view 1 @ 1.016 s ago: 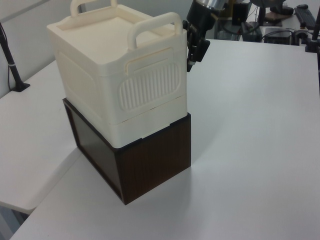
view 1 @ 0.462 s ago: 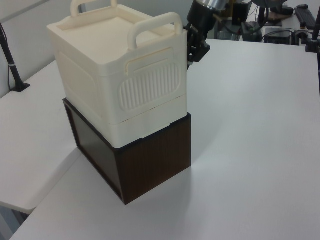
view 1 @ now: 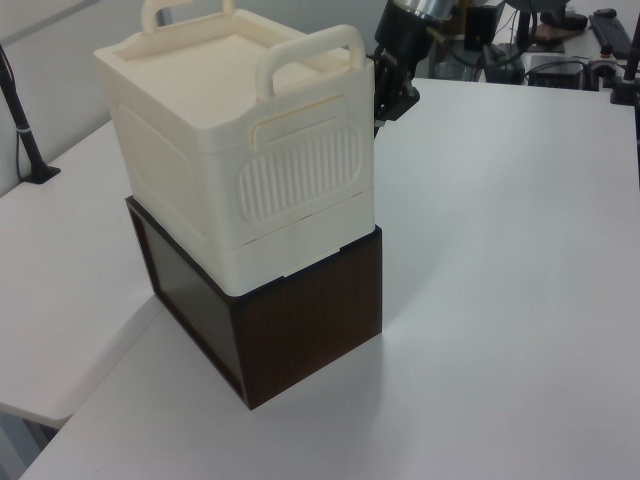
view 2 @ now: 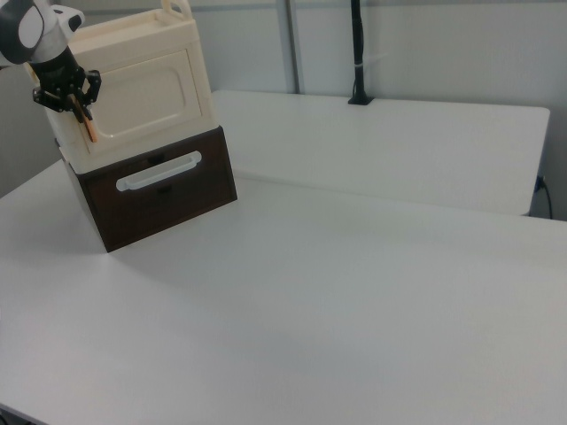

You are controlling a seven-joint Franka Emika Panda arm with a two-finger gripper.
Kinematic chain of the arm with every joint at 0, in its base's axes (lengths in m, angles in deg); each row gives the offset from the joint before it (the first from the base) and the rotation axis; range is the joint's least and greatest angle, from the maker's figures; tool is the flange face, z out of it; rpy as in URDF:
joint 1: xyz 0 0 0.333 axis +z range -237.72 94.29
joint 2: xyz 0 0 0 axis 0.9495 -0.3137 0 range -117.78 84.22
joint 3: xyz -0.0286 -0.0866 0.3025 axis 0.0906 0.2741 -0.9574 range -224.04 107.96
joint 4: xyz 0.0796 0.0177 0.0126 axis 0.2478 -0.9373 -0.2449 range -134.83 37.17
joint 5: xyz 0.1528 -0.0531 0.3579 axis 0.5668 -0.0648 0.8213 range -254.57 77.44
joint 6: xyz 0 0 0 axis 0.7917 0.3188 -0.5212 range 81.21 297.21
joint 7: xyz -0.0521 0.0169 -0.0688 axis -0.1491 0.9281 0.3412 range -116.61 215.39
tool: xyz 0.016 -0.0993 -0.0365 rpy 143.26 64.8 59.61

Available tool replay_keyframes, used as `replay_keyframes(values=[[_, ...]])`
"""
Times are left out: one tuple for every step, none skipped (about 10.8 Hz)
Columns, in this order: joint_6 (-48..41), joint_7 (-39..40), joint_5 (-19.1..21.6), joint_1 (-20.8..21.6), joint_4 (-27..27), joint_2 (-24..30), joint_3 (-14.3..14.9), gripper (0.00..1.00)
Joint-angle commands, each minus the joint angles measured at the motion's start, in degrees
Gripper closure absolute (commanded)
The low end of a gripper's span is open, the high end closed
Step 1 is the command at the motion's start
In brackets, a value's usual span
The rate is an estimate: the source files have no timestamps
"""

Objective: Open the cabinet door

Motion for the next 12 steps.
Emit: replay_keyframes(values=[[-7.8,1.3,1.3,-0.4,-0.1,1.9,-0.1,0.98],[-9.8,1.3,1.3,-1.0,-0.1,2.6,-0.1,0.98],[-11.9,1.2,1.3,-1.5,-0.1,3.0,0.1,0.94],[-14.4,1.1,1.3,-2.7,-0.1,3.8,0.2,0.73],[-17.2,1.0,1.2,-4.3,-0.1,4.8,0.6,0.50],[-20.9,0.8,1.2,-6.5,-0.1,6.6,0.7,0.27],[-24.1,0.8,1.1,-8.9,-0.1,8.4,0.7,0.10],[-25.3,0.9,1.3,-10.5,0.0,9.9,0.6,0.09],[-25.2,0.7,1.8,-10.8,0.0,10.4,0.6,0.08],[-24.5,-0.6,3.6,-10.7,0.0,10.9,0.6,0.08],[-23.4,-3.6,5.6,-10.4,0.2,10.8,0.1,0.09],[-19.0,-6.7,7.6,-9.9,1.3,10.6,-0.2,0.10]])
